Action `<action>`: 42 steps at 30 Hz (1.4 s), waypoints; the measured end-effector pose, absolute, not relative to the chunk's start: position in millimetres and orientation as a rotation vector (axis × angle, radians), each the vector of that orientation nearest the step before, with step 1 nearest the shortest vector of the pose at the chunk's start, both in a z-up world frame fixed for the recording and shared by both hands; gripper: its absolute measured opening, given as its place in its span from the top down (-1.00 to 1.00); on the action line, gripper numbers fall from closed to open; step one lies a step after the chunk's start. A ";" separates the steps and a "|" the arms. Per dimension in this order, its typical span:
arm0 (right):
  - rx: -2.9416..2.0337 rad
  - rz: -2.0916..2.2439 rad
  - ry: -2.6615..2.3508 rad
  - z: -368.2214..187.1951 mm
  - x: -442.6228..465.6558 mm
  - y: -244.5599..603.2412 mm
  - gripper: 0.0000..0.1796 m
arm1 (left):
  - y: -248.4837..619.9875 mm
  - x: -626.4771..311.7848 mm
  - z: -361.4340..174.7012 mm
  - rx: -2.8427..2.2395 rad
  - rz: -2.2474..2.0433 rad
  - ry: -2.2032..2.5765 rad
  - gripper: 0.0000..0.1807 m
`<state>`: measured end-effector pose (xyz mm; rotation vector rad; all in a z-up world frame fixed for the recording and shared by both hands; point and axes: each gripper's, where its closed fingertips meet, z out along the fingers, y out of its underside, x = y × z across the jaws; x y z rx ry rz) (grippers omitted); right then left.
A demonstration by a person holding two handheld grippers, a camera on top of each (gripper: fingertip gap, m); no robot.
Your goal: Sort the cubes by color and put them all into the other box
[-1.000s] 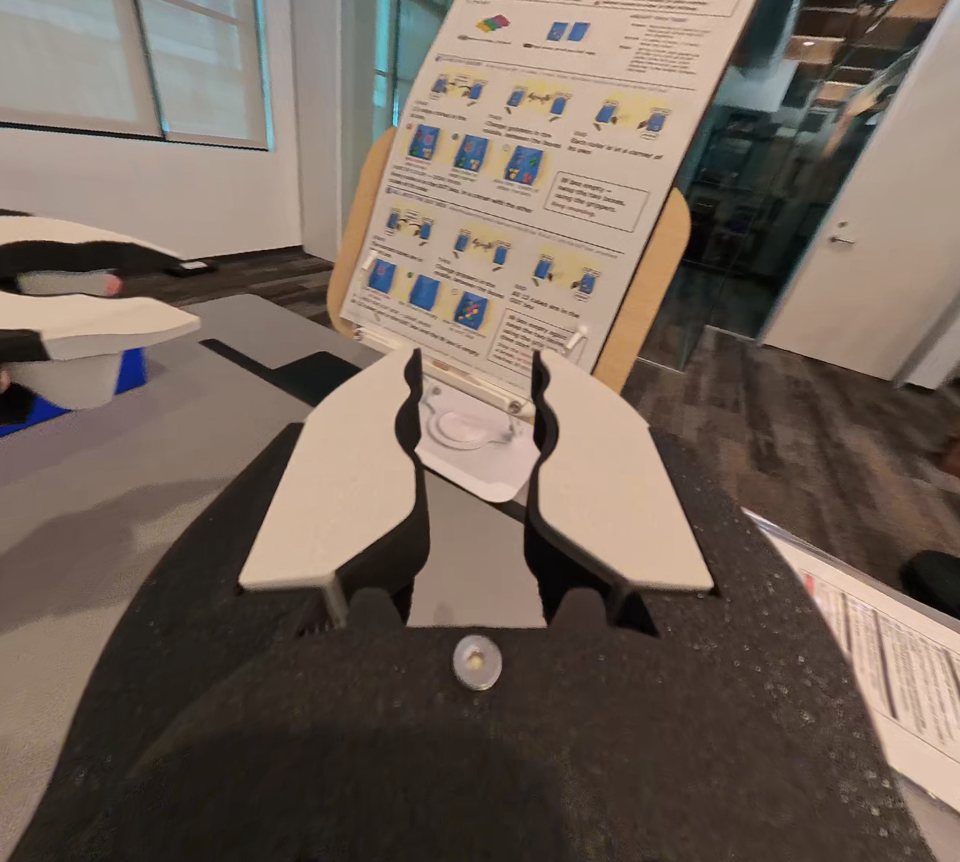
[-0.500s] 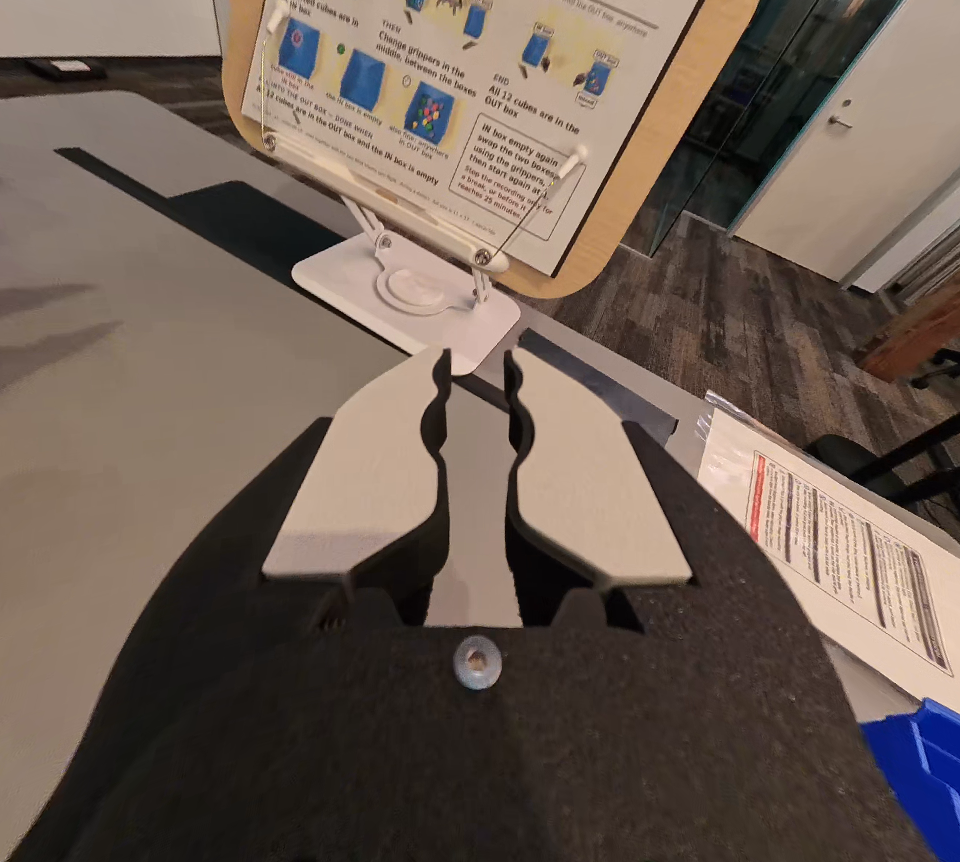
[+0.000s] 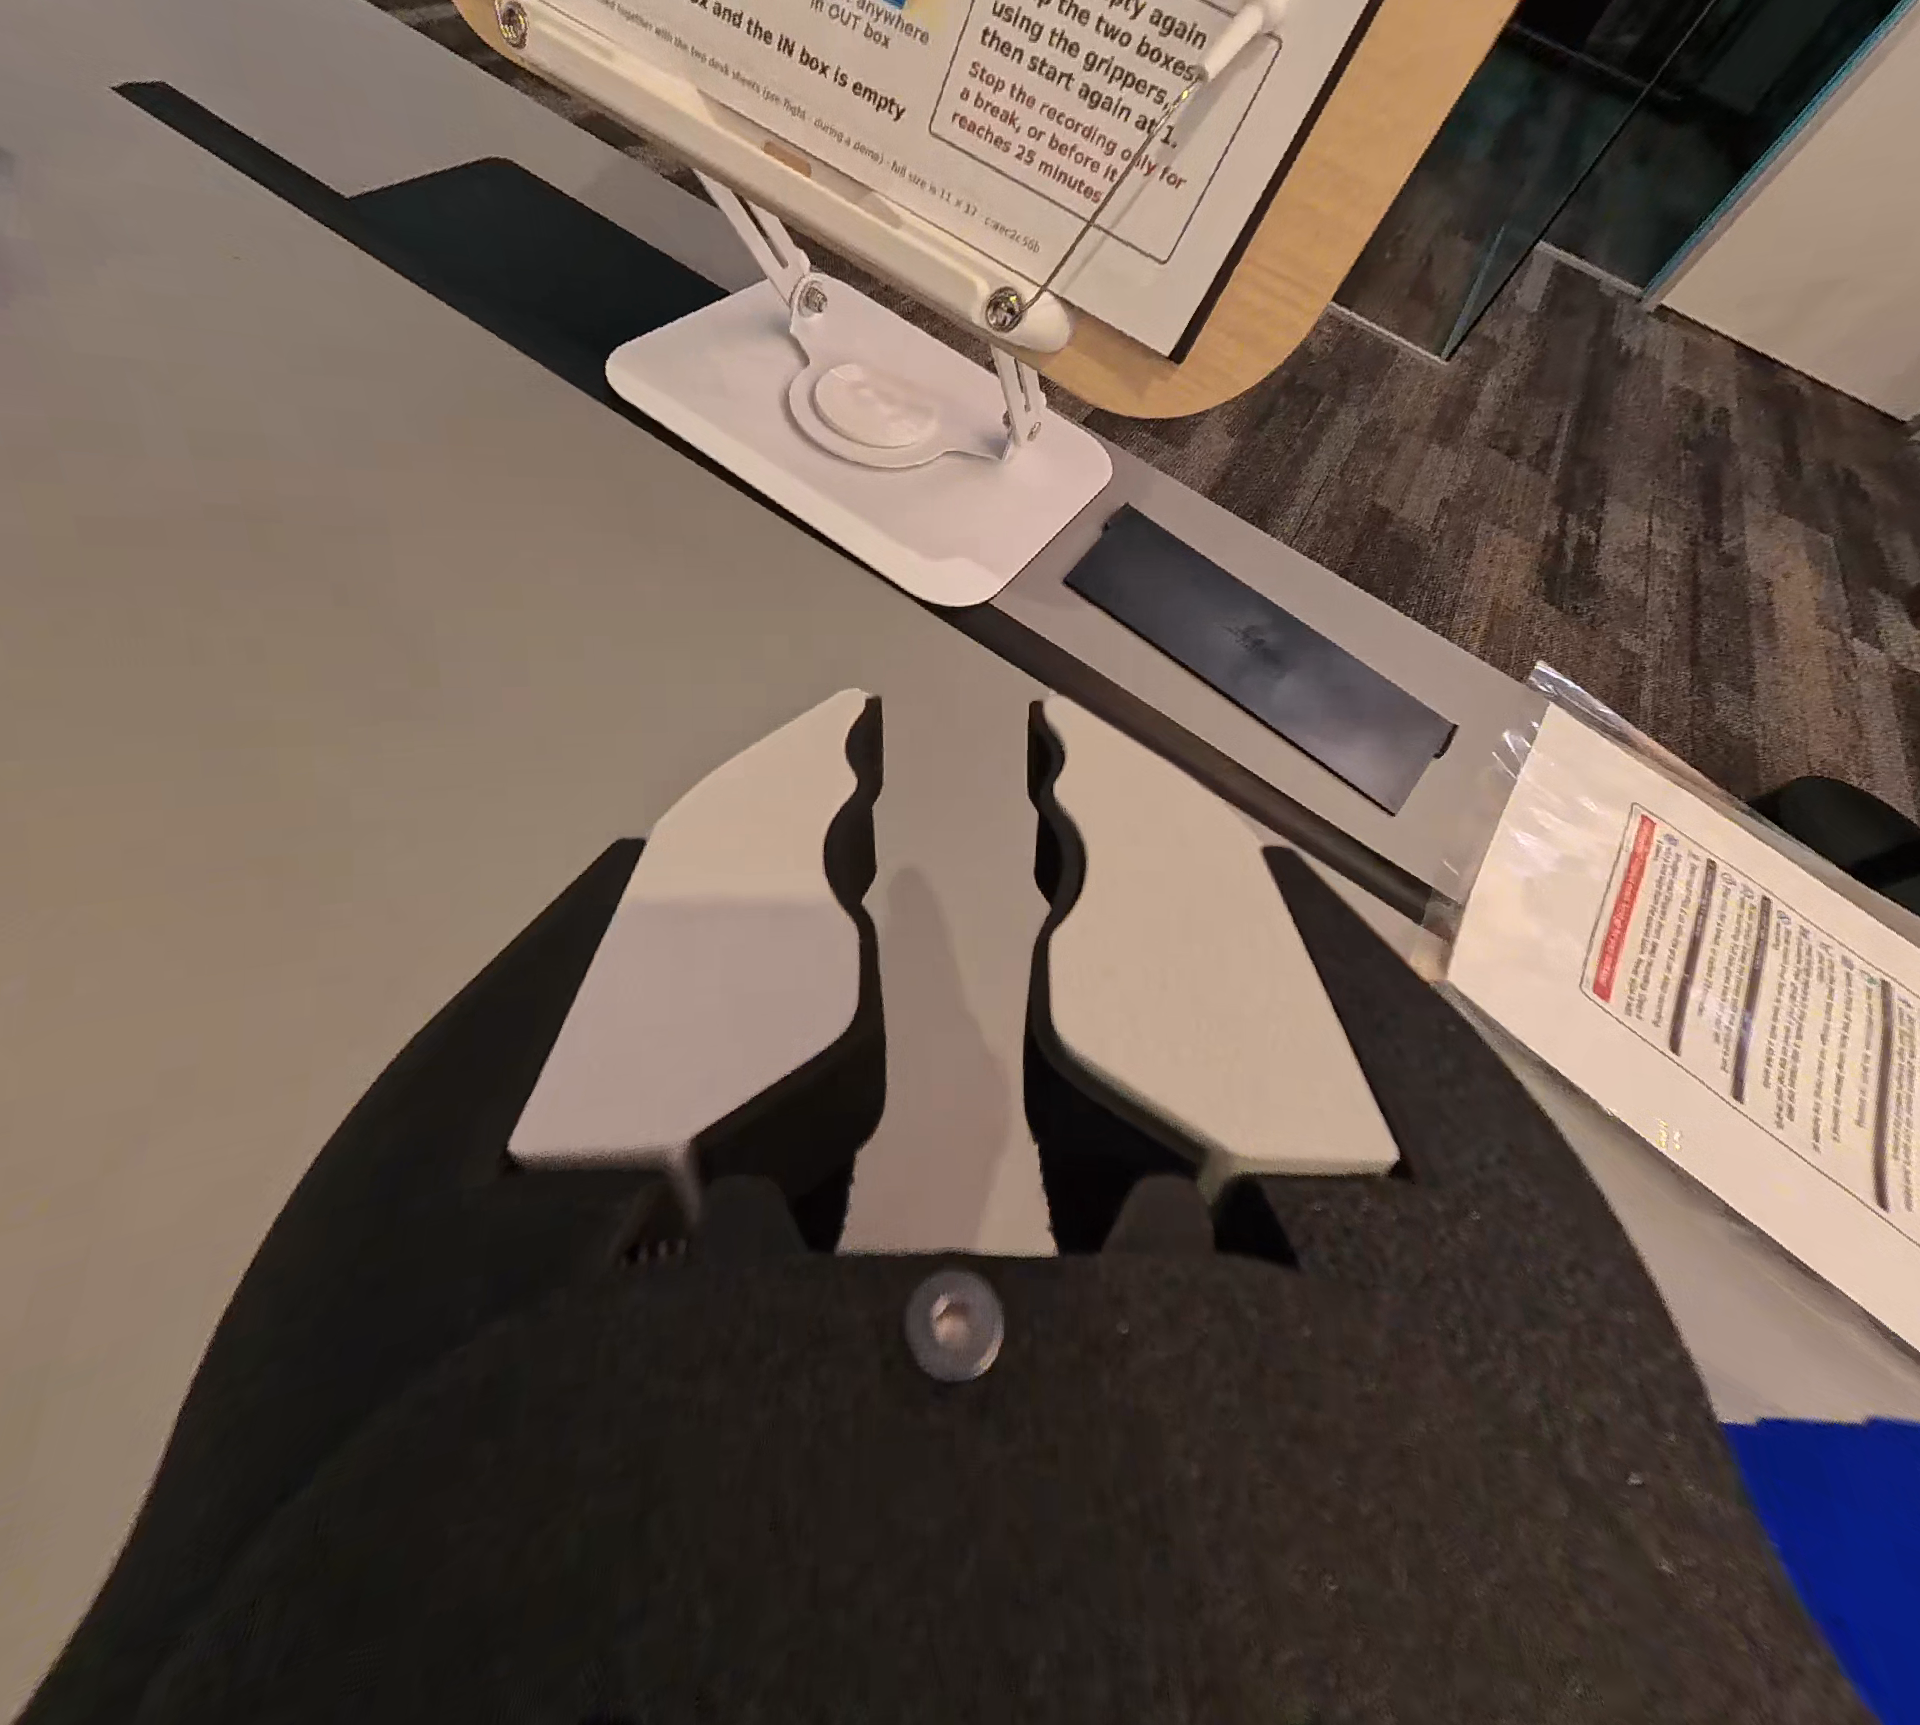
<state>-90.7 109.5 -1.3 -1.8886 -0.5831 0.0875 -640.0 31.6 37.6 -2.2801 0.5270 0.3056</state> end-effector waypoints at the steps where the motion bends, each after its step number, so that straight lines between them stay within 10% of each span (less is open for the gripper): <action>1: -1.894 0.089 -0.588 -3.3 -92.1 110.1 0.71 | 23.3 -655.6 20.2 -2.378 0.265 0.491 0.68; 17: -1.942 0.101 -0.636 -16.1 -96.3 107.1 0.67 | -19.1 -738.6 -102.4 -2.909 0.003 -0.101 0.71; 42: -1.979 0.148 -0.656 -24.5 -93.6 107.2 0.66 | -19.9 -741.2 -109.1 -3.006 -0.059 -0.221 0.64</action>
